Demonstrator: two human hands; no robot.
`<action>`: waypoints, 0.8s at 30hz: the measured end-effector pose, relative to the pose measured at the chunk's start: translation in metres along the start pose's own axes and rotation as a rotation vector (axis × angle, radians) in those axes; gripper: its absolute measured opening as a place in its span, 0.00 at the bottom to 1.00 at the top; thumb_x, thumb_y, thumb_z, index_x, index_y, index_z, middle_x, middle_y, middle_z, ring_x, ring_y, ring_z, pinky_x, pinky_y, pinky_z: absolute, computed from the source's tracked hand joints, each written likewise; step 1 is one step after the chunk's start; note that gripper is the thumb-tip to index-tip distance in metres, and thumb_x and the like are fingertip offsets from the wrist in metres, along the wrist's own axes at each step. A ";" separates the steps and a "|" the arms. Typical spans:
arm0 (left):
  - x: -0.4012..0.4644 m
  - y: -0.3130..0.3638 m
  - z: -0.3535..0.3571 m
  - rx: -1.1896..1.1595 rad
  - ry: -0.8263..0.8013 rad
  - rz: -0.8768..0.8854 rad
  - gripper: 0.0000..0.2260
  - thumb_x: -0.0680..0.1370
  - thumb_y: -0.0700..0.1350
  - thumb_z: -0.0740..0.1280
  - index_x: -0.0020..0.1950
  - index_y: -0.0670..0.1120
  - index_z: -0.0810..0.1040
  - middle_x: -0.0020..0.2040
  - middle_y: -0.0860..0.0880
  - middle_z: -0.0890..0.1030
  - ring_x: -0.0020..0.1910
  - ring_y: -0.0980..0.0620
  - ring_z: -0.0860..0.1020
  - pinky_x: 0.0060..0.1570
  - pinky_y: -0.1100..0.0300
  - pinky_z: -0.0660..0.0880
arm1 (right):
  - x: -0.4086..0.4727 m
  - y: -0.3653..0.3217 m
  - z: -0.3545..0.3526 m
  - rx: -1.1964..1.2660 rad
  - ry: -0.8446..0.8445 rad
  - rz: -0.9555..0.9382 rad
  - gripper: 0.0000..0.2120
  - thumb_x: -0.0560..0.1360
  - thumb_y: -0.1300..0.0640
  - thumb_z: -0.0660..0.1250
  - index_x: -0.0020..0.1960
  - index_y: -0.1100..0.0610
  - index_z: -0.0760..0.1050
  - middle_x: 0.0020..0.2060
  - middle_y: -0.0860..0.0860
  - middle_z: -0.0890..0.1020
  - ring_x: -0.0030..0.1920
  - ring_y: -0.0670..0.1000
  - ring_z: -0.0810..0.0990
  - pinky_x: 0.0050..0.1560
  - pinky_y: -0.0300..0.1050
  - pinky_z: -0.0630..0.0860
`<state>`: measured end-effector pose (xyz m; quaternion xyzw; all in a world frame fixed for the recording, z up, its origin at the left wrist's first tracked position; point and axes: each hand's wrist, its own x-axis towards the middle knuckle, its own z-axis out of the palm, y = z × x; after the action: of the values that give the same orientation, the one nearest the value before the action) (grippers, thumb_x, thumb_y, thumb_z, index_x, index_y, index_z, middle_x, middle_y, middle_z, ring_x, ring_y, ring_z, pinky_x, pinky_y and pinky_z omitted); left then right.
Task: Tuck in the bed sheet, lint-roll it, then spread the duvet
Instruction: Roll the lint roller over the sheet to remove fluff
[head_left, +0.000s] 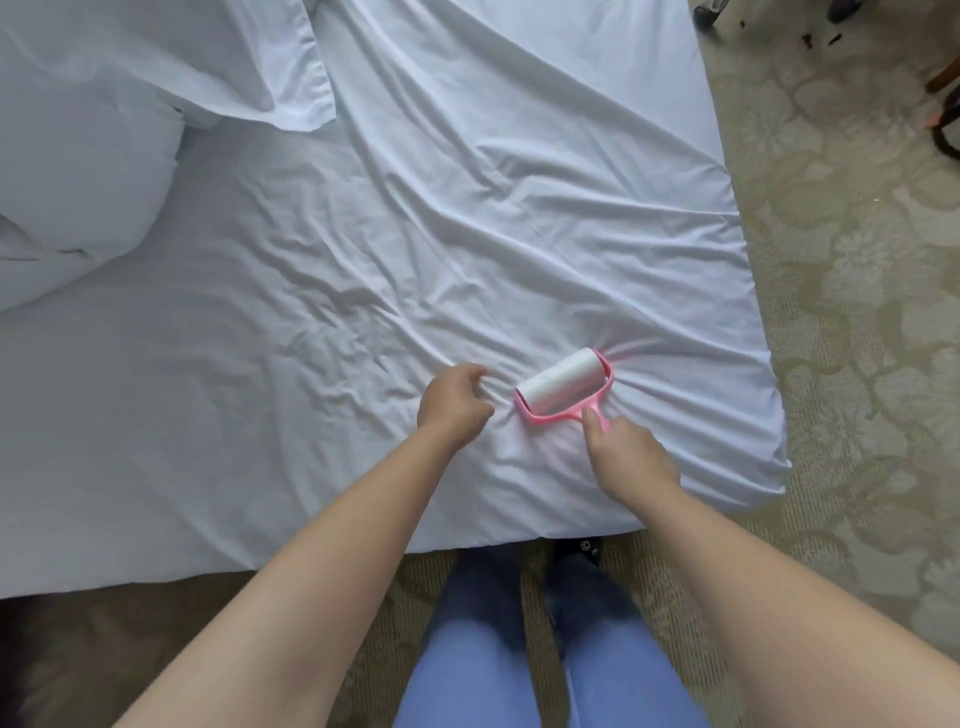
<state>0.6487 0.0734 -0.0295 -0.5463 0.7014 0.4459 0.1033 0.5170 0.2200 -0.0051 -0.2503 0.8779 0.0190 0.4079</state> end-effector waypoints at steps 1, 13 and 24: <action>0.001 -0.001 0.005 0.054 0.063 0.040 0.20 0.71 0.35 0.67 0.62 0.46 0.78 0.57 0.47 0.80 0.57 0.47 0.76 0.54 0.56 0.74 | 0.013 -0.006 0.001 0.024 0.005 -0.015 0.30 0.81 0.40 0.41 0.57 0.60 0.73 0.53 0.59 0.78 0.46 0.57 0.73 0.45 0.49 0.70; -0.013 -0.011 0.043 0.367 0.121 -0.036 0.46 0.73 0.50 0.71 0.79 0.48 0.42 0.79 0.52 0.43 0.78 0.50 0.42 0.75 0.49 0.49 | 0.016 0.000 0.009 0.016 0.010 -0.073 0.30 0.81 0.40 0.42 0.61 0.60 0.71 0.56 0.59 0.77 0.55 0.60 0.76 0.46 0.49 0.67; -0.016 -0.022 0.037 0.378 0.026 -0.086 0.55 0.67 0.55 0.76 0.78 0.47 0.38 0.78 0.52 0.37 0.77 0.50 0.37 0.75 0.45 0.43 | 0.005 0.038 0.022 0.033 0.033 -0.082 0.32 0.80 0.37 0.43 0.57 0.61 0.73 0.53 0.59 0.78 0.50 0.59 0.76 0.45 0.49 0.67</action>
<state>0.6608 0.1119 -0.0519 -0.5526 0.7499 0.2942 0.2140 0.5126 0.2563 -0.0300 -0.2797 0.8736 -0.0162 0.3979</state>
